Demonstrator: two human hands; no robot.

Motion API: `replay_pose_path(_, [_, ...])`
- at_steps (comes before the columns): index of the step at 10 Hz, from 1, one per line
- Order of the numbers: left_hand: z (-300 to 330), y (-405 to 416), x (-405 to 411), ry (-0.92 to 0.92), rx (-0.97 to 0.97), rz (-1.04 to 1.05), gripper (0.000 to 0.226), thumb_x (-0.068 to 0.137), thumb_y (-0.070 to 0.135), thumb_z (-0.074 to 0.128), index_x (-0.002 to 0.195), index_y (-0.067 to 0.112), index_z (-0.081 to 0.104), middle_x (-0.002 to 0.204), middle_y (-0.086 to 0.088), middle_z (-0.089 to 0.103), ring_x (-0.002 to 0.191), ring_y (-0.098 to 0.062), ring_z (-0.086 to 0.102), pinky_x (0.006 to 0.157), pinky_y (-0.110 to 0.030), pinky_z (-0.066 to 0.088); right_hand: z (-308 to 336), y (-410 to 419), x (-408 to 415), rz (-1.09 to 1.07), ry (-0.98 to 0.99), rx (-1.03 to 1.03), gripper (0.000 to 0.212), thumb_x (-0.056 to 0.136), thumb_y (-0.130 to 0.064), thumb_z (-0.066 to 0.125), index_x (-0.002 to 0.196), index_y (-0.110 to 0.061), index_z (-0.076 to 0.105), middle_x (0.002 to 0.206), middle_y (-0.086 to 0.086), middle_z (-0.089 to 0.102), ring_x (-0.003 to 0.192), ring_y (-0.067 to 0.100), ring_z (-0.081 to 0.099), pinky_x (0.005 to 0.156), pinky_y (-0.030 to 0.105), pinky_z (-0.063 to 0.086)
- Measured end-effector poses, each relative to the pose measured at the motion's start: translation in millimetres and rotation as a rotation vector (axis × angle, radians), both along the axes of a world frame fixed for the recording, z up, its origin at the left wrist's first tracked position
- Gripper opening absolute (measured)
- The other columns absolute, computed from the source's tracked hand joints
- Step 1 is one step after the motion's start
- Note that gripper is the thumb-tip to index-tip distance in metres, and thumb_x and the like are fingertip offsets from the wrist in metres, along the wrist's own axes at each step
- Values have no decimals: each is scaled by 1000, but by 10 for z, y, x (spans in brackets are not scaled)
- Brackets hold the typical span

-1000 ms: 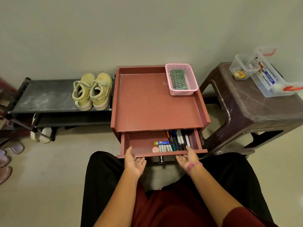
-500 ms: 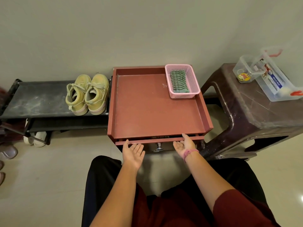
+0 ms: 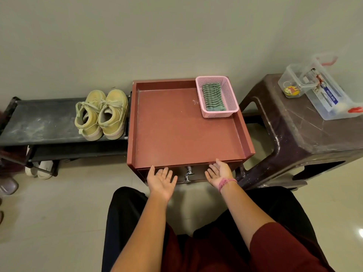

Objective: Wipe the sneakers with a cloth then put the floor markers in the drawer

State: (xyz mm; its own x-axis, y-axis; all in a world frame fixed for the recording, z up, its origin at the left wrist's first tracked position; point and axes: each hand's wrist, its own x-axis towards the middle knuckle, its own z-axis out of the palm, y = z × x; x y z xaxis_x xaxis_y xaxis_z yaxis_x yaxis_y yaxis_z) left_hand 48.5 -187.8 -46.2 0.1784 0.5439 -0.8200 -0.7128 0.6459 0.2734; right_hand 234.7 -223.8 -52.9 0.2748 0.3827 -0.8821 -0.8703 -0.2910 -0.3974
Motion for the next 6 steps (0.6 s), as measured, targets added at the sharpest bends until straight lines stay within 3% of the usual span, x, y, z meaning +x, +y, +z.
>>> replay_pose_path(2, [165,-14,-75,103,31,-47,69,99,46,40,153,10,16,157,-10,28,144,-27,28,116,-45,25,156,-104,70,101,-28,58,56,95,-29,53,142,-6,34,147,11,38,135,25,38,102,39,40])
replay_pose_path(5, [555,-247,-340,101,160,-57,61,99,42,45,148,9,31,145,-13,46,134,-29,44,112,-43,32,526,-396,71,283,-238,92,41,95,-21,53,135,-12,47,136,5,52,128,24,46,92,37,45])
replay_pose_path(6, [689,-393,-399,206,221,-100,52,100,36,46,144,10,39,140,-11,52,130,-28,49,109,-41,36,735,-513,-8,391,-350,60,35,95,-18,52,130,-13,53,130,3,57,121,21,52,84,32,48])
